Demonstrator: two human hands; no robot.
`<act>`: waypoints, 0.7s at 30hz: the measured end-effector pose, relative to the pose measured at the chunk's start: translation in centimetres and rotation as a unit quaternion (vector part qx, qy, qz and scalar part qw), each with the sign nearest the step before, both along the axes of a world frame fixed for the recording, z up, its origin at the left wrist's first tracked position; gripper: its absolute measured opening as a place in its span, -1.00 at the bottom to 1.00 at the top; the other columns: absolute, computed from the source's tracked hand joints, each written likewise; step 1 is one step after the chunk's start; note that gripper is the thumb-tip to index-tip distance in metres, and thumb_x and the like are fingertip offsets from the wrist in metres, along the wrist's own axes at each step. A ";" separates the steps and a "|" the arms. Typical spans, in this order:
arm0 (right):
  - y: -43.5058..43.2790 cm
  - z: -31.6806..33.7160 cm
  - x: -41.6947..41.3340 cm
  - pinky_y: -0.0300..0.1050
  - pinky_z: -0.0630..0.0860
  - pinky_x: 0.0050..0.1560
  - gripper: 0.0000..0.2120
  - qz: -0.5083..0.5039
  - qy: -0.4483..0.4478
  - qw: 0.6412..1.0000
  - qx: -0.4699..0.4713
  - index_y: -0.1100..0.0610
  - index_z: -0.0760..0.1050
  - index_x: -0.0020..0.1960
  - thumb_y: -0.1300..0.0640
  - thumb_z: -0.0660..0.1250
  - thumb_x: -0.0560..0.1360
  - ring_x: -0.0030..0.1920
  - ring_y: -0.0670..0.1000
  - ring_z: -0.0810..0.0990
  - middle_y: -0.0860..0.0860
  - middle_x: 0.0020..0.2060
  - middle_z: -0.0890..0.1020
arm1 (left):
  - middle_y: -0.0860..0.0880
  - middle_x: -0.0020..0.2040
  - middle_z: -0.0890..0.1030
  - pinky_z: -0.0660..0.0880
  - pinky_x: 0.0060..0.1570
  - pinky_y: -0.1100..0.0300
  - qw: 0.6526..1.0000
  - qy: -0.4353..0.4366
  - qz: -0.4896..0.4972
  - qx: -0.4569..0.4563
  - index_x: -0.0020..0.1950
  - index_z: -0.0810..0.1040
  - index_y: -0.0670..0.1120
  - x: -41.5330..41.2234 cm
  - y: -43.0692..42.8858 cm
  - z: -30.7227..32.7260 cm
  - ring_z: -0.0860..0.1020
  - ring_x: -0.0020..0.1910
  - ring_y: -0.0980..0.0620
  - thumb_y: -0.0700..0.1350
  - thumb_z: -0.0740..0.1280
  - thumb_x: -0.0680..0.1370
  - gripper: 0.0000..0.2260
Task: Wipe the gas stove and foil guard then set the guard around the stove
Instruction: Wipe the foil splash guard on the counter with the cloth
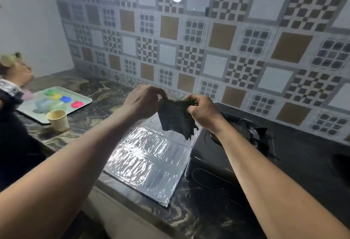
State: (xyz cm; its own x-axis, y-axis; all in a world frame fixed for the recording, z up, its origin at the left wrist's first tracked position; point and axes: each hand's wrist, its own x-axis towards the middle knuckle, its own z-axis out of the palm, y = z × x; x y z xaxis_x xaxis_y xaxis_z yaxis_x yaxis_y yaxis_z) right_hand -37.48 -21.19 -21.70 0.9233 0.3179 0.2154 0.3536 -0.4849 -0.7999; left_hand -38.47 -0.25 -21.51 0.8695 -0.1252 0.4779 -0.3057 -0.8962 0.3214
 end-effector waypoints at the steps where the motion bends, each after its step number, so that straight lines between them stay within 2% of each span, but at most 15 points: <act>1: 0.6 -0.1 1.0 0.01 0.60 -0.04 -0.72 -0.007 -0.002 1.000 0.003 0.09 0.58 -0.10 0.41 0.21 0.51 -0.09 0.05 0.61 0.09 -0.15 0.65 | -0.10 0.04 0.70 0.53 -0.07 0.09 1.000 0.010 -0.010 -0.003 0.15 0.67 0.07 0.9 0.5 -0.1 0.59 -0.13 -0.02 -0.08 0.34 0.60 -0.82; 4: 2.2 -0.7 4.0 -0.22 0.54 -0.16 -0.76 -0.027 0.008 0.999 0.020 0.07 0.57 -0.07 0.38 0.28 0.53 -0.08 -0.01 0.58 0.04 -0.10 0.63 | -0.10 0.11 0.70 0.57 0.07 -0.03 0.998 0.047 -0.029 -0.028 0.14 0.66 0.08 4.0 2.2 -0.3 0.67 0.01 -0.07 -0.08 0.34 0.60 -0.84; 5: 2.6 -1.0 5.2 -0.23 0.53 -0.13 -0.81 -0.033 0.012 0.999 0.024 0.08 0.57 -0.04 0.35 0.31 0.54 -0.05 -0.01 0.59 0.04 -0.07 0.63 | -0.10 0.12 0.69 0.56 0.11 -0.04 0.997 0.062 -0.036 -0.039 0.13 0.66 0.08 5.0 2.6 -0.3 0.67 0.04 -0.07 -0.09 0.35 0.60 -0.84; 8: 3.8 -1.9 8.5 -0.01 0.59 0.11 -0.88 -0.052 0.021 0.998 0.035 0.07 0.60 0.00 0.27 0.40 0.53 0.04 0.03 0.62 0.03 -0.01 0.66 | -0.08 0.17 0.67 0.54 0.19 -0.06 0.986 0.117 -0.068 -0.097 0.12 0.65 0.06 8.1 3.6 -0.6 0.64 0.12 -0.03 -0.09 0.39 0.57 -0.85; 10: 4.6 -2.1 10.3 0.06 0.57 0.18 -0.91 -0.056 0.029 0.997 0.050 0.08 0.60 0.00 0.24 0.41 0.54 0.07 0.04 0.62 0.02 0.01 0.65 | -0.05 0.17 0.67 0.51 0.24 -0.07 0.974 0.151 -0.111 -0.130 0.11 0.65 0.03 10.0 3.9 -0.7 0.62 0.15 0.00 -0.11 0.40 0.55 -0.85; 14: 5.8 -1.9 12.8 -0.12 0.58 0.07 -0.90 -0.054 0.050 0.995 0.072 0.13 0.56 0.01 0.30 0.33 0.58 0.01 -0.01 0.61 0.05 -0.01 0.63 | 0.00 0.09 0.68 0.49 0.27 -0.07 0.949 0.197 -0.172 -0.176 0.10 0.64 -0.04 13.5 4.7 -1.6 0.62 0.12 0.07 -0.19 0.37 0.58 -0.87; 15: 6.0 -1.9 13.3 -0.12 0.58 0.06 -0.88 -0.056 0.059 0.994 0.071 0.12 0.55 0.00 0.32 0.30 0.59 0.00 0.00 0.60 0.07 -0.02 0.63 | 0.00 0.07 0.69 0.49 0.27 -0.09 0.947 0.199 -0.172 -0.186 0.08 0.64 -0.03 14.4 5.0 -1.9 0.63 0.10 0.08 -0.18 0.37 0.58 -0.88; 18: 6.4 -1.9 14.9 0.04 0.55 0.11 -0.79 -0.054 0.086 0.993 0.067 0.09 0.54 -0.07 0.36 0.26 0.58 0.03 0.09 0.57 0.12 -0.03 0.61 | 0.00 0.04 0.70 0.52 0.22 -0.13 0.940 0.191 -0.167 -0.227 0.03 0.62 -0.01 16.6 6.1 -2.5 0.65 0.08 0.07 -0.12 0.39 0.57 -0.94; 21: 6.9 -2.0 16.0 -0.02 0.52 -0.01 -0.73 -0.029 0.107 0.991 0.069 0.10 0.55 -0.12 0.44 0.26 0.53 -0.05 0.04 0.55 0.08 -0.11 0.59 | -0.03 0.08 0.69 0.53 0.20 -0.03 0.913 0.226 -0.187 -0.285 0.05 0.59 -0.08 18.2 7.0 -2.6 0.64 0.09 0.08 -0.15 0.37 0.58 -0.92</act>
